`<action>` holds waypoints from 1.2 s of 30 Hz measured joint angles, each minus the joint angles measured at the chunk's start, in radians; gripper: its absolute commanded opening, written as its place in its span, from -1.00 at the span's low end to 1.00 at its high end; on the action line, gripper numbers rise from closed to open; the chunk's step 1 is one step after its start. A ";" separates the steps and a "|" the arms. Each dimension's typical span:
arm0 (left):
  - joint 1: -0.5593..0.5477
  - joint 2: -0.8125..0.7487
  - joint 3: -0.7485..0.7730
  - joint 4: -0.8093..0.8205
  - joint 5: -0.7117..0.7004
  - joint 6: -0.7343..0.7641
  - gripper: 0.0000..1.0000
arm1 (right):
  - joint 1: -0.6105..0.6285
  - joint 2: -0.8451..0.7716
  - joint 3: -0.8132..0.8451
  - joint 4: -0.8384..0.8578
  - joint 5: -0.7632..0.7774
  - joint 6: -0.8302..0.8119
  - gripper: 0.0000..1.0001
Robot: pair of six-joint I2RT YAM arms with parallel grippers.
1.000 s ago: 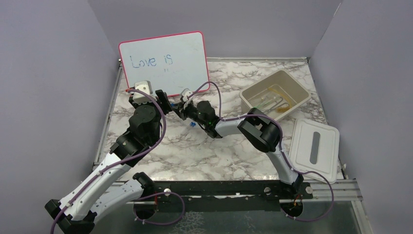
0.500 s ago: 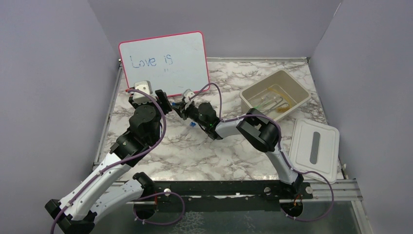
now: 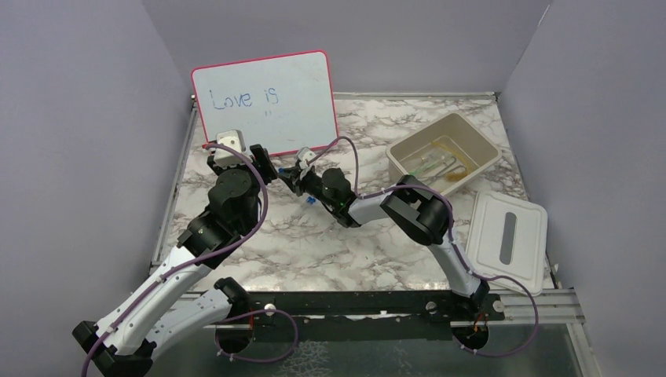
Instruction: Organize the chemistry lab equipment
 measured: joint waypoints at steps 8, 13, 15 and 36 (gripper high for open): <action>0.000 0.001 0.000 0.000 0.000 0.000 0.29 | 0.000 0.000 -0.038 0.000 -0.011 0.000 -0.61; 0.000 0.004 0.000 0.000 -0.001 0.000 0.29 | 0.000 0.000 -0.039 0.001 -0.010 0.001 -0.36; 0.000 0.004 0.000 0.000 -0.001 0.000 0.30 | 0.000 0.000 -0.043 0.002 -0.010 0.003 -0.20; 0.000 -0.006 -0.001 -0.018 0.001 -0.018 0.40 | -0.002 -0.265 -0.171 -0.135 0.067 0.069 0.04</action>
